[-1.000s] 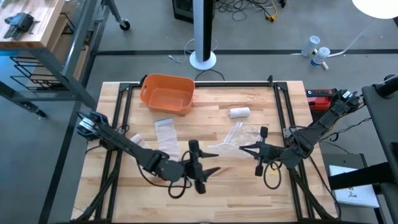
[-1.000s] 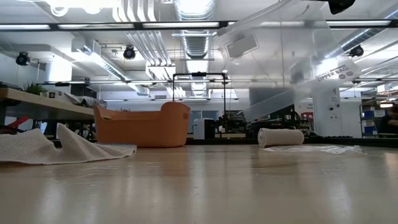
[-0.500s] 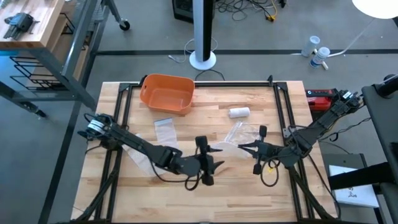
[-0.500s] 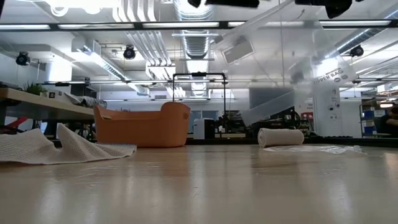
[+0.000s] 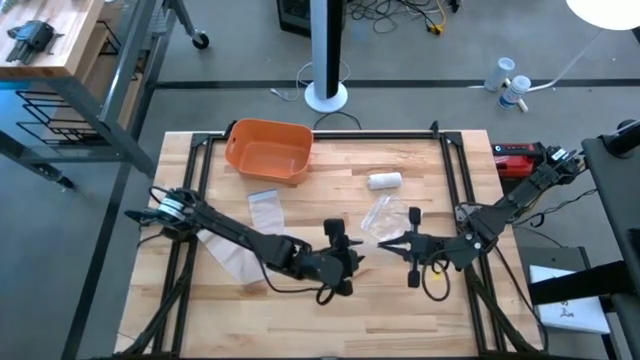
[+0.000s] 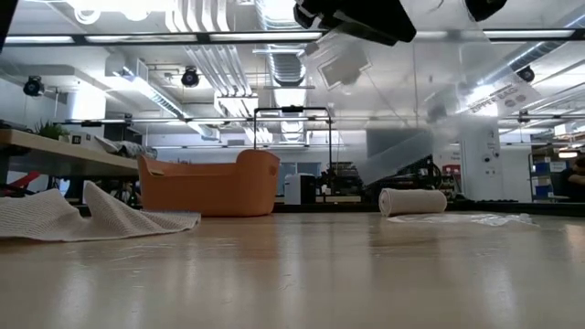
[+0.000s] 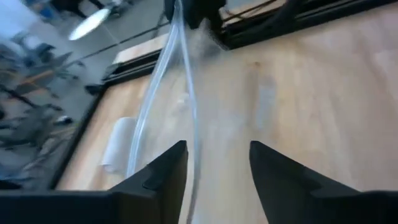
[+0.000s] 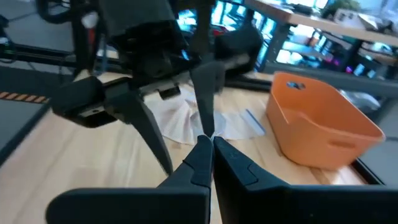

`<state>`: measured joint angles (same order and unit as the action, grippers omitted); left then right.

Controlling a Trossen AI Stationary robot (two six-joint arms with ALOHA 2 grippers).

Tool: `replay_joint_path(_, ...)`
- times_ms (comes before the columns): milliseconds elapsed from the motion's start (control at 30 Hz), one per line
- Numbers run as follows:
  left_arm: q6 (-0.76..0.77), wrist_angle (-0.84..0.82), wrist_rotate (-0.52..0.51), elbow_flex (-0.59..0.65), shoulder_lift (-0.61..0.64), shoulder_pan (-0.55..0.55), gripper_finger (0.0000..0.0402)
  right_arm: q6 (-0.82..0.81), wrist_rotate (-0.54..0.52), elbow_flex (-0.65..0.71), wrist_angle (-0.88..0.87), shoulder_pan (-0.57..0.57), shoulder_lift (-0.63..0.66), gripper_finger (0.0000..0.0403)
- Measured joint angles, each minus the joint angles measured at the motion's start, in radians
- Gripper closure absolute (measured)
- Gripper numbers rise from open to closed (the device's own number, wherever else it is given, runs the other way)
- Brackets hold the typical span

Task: Roll bandage
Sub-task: Open the transparent zip bag

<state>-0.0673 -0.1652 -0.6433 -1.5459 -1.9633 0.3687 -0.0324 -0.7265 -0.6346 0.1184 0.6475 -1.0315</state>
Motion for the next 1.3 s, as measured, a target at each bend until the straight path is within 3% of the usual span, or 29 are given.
replay_joint_path(100, 0.005, 0.000, 0.061, 0.000, 0.000, -0.001, 0.0268, 0.008, 0.021, 0.000, -0.001, 0.000, 0.000, 0.0403)
replay_joint_path(233, -0.025, 0.009, 0.300, 0.000, 0.000, -0.007, 0.0342, 0.046, 0.026, 0.000, -0.006, 0.000, 0.000, 0.0403)
replay_joint_path(333, -0.019, 0.016, 0.385, 0.000, 0.000, -0.011, 0.0391, 0.057, 0.028, 0.000, -0.007, 0.000, -0.001, 0.0403)
replay_joint_path(533, -0.020, 0.033, 0.449, 0.000, 0.014, -0.011, 0.0400, 0.063, 0.067, 0.000, -0.014, 0.005, 0.000, 0.0380)
replay_joint_path(833, -0.020, 0.007, 0.450, 0.002, 0.028, -0.011, 0.0401, 0.048, 0.134, 0.000, -0.035, 0.043, 0.072, 0.0244)
replay_joint_path(967, -0.006, -0.032, 0.452, 0.002, 0.034, -0.011, 0.0401, -0.025, 0.159, 0.000, -0.122, 0.058, 0.132, 0.0205)
replay_joint_path(1100, 0.009, -0.045, 0.451, 0.002, 0.034, -0.011, 0.0401, -0.099, 0.158, 0.000, -0.166, 0.057, 0.176, 0.0200)
replay_joint_path(1300, 0.025, -0.046, 0.441, 0.002, 0.034, -0.012, 0.0401, -0.136, 0.180, 0.000, -0.133, 0.057, 0.146, 0.0233)
